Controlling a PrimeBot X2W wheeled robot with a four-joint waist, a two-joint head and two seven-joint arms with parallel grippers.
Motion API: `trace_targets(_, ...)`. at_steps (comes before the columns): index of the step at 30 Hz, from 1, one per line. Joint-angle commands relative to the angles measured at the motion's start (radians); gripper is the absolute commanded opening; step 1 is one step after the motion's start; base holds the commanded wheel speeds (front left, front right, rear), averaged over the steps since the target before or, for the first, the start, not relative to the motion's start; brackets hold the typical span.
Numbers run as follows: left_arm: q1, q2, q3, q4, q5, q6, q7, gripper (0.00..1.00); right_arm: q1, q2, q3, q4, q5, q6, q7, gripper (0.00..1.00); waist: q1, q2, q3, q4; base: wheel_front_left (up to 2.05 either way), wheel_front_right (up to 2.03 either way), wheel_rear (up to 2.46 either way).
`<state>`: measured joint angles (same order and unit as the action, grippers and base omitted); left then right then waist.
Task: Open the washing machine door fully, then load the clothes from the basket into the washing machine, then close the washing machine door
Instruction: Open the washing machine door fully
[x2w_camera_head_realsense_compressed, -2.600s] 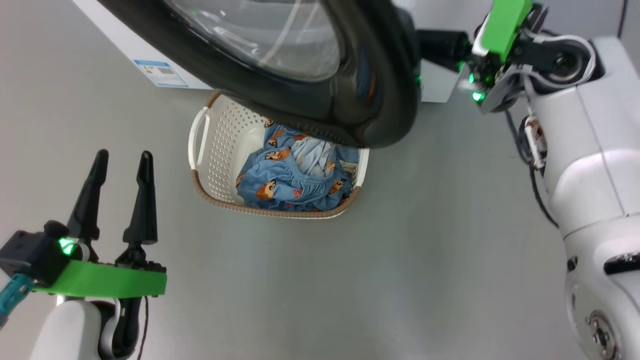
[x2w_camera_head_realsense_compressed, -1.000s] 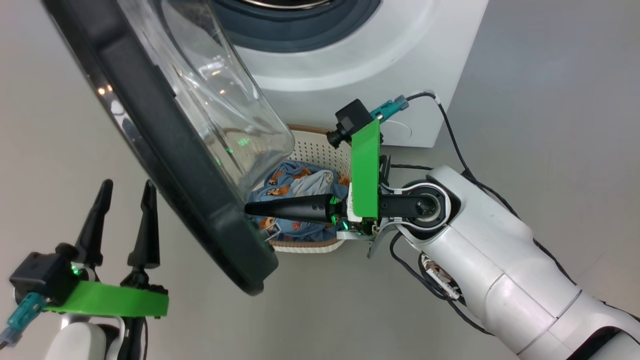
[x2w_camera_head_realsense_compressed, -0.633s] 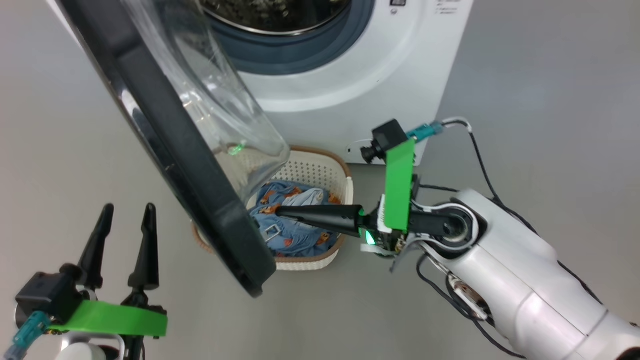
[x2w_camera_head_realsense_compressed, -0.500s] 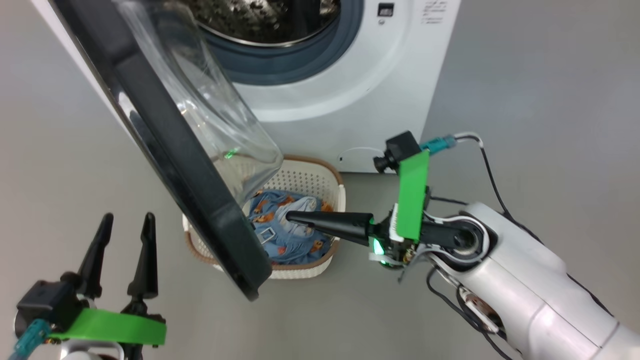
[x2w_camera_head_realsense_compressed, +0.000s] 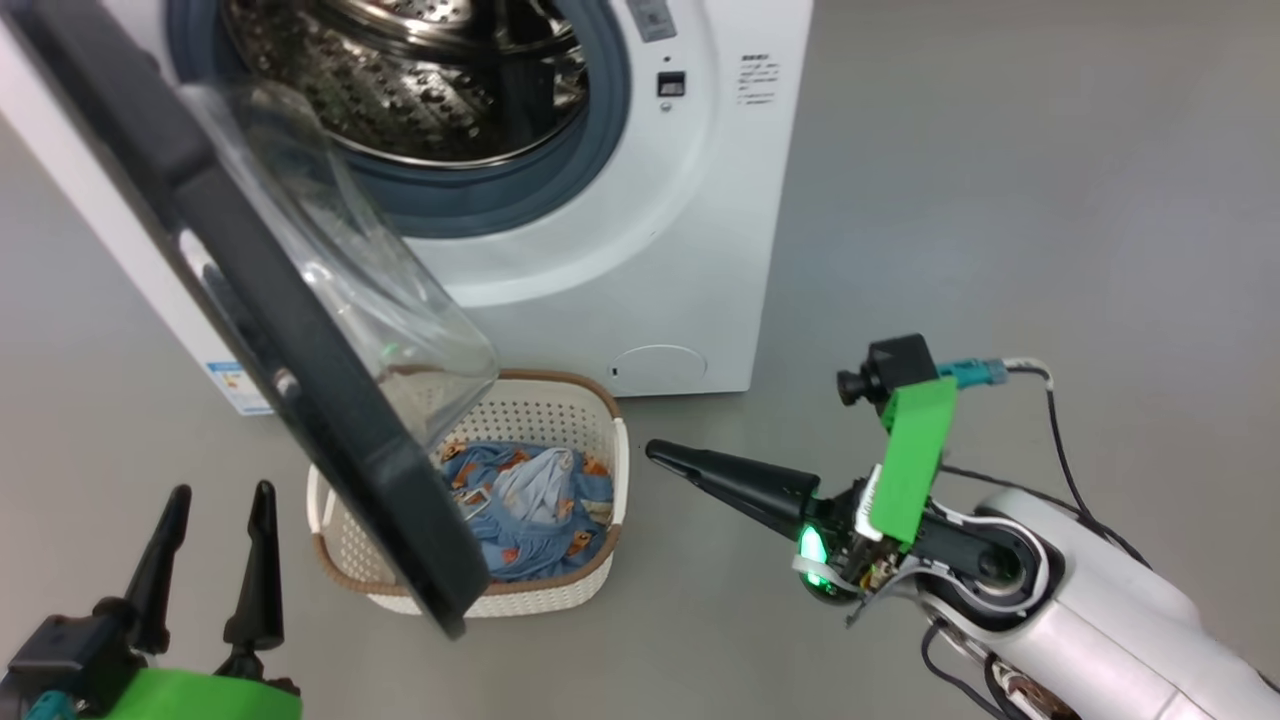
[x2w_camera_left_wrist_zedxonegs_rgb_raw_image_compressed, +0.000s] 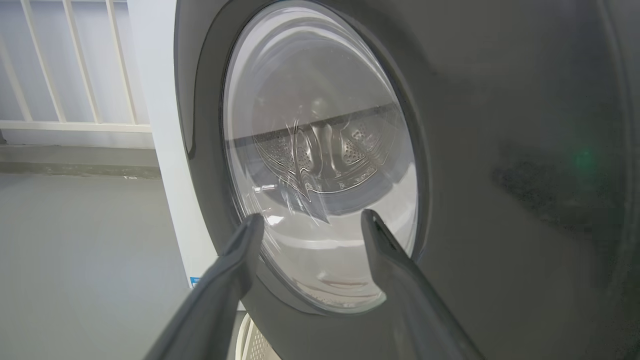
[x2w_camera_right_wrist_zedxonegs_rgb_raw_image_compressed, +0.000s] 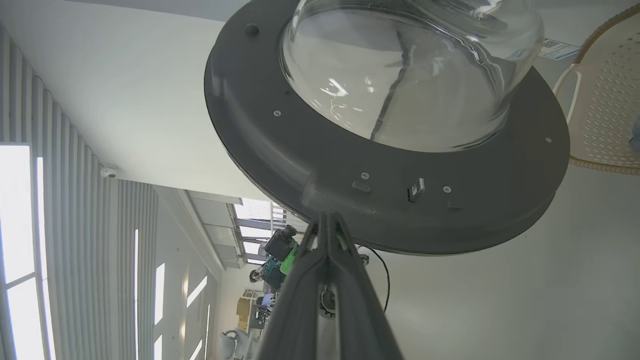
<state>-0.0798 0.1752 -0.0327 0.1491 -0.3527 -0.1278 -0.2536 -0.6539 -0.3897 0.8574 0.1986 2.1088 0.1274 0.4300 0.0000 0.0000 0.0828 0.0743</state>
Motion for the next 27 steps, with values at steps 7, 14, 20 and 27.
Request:
trace_targets(7,0.017,0.015,0.057,-0.028,0.02,-0.003,-0.008,1.0,0.079,-0.039,-0.02,-0.09,0.015,0.003,-0.122,0.47,0.0,0.0,-0.033,-0.041,0.0,0.0,0.0)
trace_targets(14,0.033,0.006,0.061,-0.037,0.022,-0.003,-0.008,1.0,0.112,-0.029,-0.106,-0.094,-0.087,0.003,-0.309,1.0,0.0,0.0,-0.043,-0.055,0.0,0.0,0.0)
trace_targets(20,0.029,0.001,0.061,-0.035,0.011,-0.003,-0.008,1.0,0.092,-0.008,-0.166,-0.023,-0.306,0.003,-0.546,1.0,0.0,0.0,-0.045,-0.052,0.0,0.0,0.0)
trace_targets(27,0.029,0.0,0.06,-0.035,0.013,-0.003,-0.008,1.0,0.062,0.017,-0.214,0.084,-0.565,0.003,-0.686,1.0,0.0,0.0,-0.049,-0.048,0.0,0.0,0.0)
